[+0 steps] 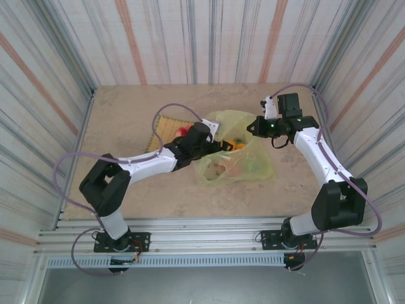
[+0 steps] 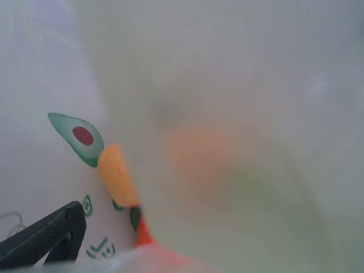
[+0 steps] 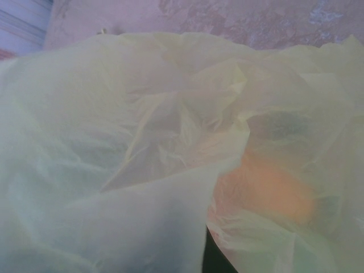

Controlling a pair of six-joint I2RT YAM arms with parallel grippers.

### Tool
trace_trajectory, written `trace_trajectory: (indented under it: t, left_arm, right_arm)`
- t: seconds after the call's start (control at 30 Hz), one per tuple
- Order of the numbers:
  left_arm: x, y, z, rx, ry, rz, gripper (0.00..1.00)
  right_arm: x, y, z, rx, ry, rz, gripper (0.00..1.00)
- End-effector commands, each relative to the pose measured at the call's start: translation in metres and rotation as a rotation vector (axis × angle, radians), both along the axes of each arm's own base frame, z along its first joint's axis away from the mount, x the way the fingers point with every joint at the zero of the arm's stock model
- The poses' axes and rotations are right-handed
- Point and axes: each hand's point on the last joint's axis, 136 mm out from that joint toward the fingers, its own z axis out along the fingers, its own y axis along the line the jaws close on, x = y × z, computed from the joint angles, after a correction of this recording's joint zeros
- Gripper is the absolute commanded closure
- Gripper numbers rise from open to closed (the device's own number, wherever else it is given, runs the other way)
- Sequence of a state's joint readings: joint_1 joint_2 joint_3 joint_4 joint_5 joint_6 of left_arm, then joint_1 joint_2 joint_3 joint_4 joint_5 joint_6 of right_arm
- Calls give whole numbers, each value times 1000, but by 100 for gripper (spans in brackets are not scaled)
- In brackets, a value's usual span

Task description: Place the fruits into the plastic bag

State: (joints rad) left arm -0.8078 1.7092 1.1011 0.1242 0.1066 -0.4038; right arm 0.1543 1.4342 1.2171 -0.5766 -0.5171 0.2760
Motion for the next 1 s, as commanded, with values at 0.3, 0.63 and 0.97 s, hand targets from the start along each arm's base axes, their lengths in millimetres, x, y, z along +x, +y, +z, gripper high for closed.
trace_trajectory:
  t: [0.3,0.63,0.97]
  left_arm:
    - [-59,24,42,-56,-8,-251,8]
    - [-76,62,76,-146,-48,-322,8]
    - [-37,143,95,-211,-62,16,8]
  right_arm:
    - [3,-7,0,-21,-1,-11,100]
    - [2,-8,-2,-28,1,-15,100]
    - [3,-9,-3,-27,-1,-16,100]
